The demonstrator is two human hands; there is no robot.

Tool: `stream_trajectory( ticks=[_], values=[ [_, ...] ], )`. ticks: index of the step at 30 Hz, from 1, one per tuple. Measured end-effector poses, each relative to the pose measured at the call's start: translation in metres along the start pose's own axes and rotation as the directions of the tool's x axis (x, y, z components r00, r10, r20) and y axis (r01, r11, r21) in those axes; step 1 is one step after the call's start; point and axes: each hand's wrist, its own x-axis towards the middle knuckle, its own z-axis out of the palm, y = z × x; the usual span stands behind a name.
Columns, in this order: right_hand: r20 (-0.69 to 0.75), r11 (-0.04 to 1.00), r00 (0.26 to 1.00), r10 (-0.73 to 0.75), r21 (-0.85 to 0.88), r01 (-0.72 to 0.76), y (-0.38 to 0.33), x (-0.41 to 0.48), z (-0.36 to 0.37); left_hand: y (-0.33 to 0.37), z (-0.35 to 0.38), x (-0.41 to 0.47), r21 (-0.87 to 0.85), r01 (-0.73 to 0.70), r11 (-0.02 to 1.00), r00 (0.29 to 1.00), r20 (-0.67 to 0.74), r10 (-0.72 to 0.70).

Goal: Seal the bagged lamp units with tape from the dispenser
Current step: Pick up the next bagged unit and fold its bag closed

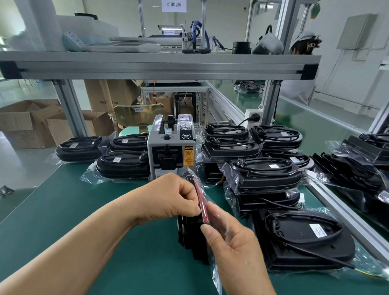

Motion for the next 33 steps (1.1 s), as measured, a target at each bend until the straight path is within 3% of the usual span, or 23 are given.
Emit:
stream_trajectory(
  ticks=[7, 11, 15, 19, 24, 33],
  values=[
    [-0.009, 1.000, 1.000, 0.015, -0.002, -0.015, -0.002, 0.000, -0.001, -0.006, 0.008, -0.007, 0.114, 0.059, 0.992, 0.986, -0.161, -0.040],
    [-0.027, 0.998, 0.997, 0.070, -0.006, -0.070, -0.001, 0.000, -0.001, -0.018, 0.029, -0.011, -0.045, 0.137, 0.990, 0.927, -0.346, -0.144],
    [-0.014, 0.996, 0.997, 0.072, -0.049, -0.073, -0.006, -0.001, -0.001, -0.026, 0.050, -0.012, -0.225, 0.058, 0.973, 0.863, -0.478, -0.162],
    [0.013, 0.996, 0.998, 0.063, -0.069, -0.062, -0.009, -0.002, -0.003, -0.024, 0.049, -0.019, -0.382, 0.020, 0.924, 0.906, -0.385, -0.179],
    [0.078, 0.987, 0.985, 0.153, 0.033, -0.156, -0.018, 0.000, -0.009, -0.025, 0.039, -0.023, -0.425, 0.064, 0.903, 0.928, -0.306, -0.210],
    [0.117, 0.918, 0.941, 0.319, -0.286, -0.276, -0.034, 0.098, -0.005, -0.019, 0.033, -0.017, -0.266, 0.126, 0.956, 0.941, -0.273, -0.200]
  ],
)
